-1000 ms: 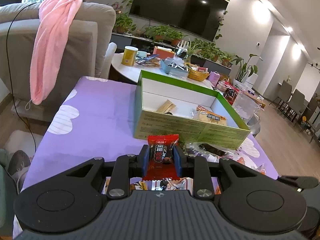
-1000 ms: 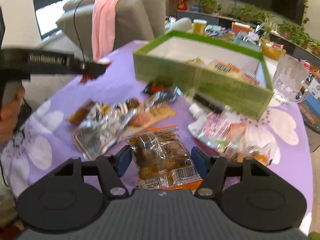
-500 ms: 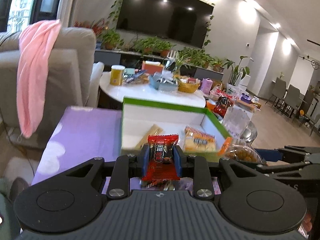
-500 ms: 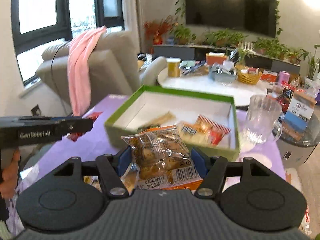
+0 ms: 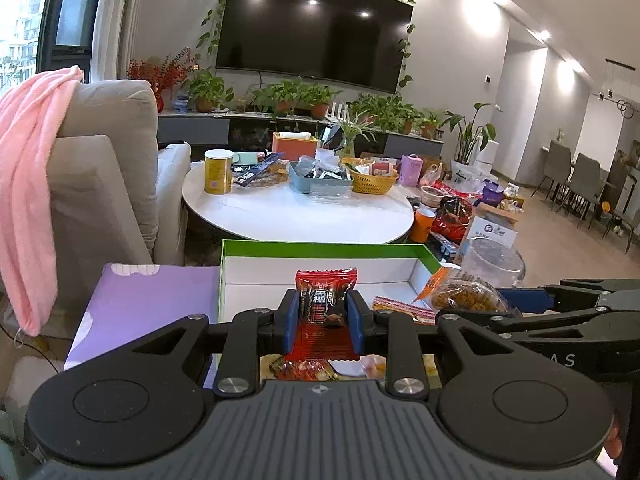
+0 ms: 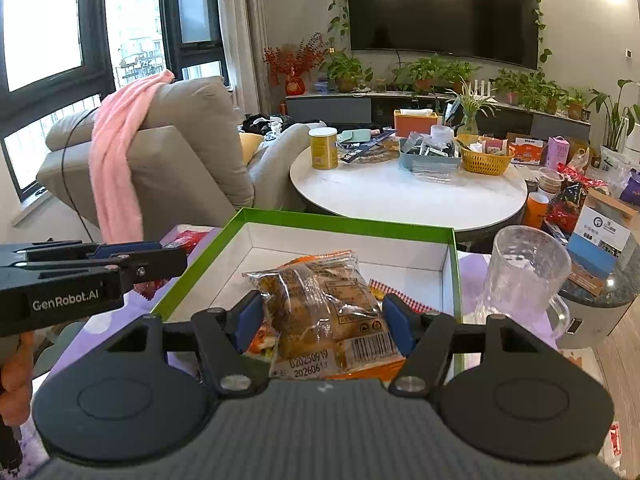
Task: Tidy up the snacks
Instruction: 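Carry the red packet into the box with the left tool while the right tool drops a cookie bag, then grasp the round brown chocolate ball snack with the left tool, then grasp the black dried snack in clear wrap with the right tool and lift it, then lower the black snack into the box with the right tool while the left tool drops the chocolate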
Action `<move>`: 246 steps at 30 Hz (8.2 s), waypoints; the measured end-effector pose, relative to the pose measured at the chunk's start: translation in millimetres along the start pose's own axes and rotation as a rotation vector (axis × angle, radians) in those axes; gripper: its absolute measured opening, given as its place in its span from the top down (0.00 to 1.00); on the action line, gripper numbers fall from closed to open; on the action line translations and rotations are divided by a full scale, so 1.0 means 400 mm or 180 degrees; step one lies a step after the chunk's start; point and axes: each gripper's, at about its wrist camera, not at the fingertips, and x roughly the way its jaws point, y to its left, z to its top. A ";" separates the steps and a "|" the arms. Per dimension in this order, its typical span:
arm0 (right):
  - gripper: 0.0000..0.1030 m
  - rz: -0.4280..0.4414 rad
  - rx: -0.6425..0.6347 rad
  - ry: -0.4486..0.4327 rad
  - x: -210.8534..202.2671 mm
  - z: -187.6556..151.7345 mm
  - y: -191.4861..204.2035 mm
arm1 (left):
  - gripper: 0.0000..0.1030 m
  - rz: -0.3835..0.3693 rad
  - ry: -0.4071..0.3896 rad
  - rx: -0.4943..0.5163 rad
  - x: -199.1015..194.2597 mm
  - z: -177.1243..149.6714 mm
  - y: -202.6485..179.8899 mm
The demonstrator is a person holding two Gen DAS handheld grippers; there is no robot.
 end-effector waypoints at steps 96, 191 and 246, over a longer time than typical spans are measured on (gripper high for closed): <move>0.40 -0.0627 0.0526 0.0544 0.039 -0.199 0.099 | 0.73 0.0035 0.0579 -0.0452 -0.090 -0.278 0.086; 0.41 -0.0158 0.0338 -0.0080 -0.049 -0.187 0.087 | 0.73 -0.0063 0.0247 -0.0441 -0.160 -0.219 0.075; 0.58 -0.0029 0.0193 0.0586 0.061 -0.172 0.042 | 0.73 -0.0141 0.0404 -0.0602 -0.080 -0.257 0.123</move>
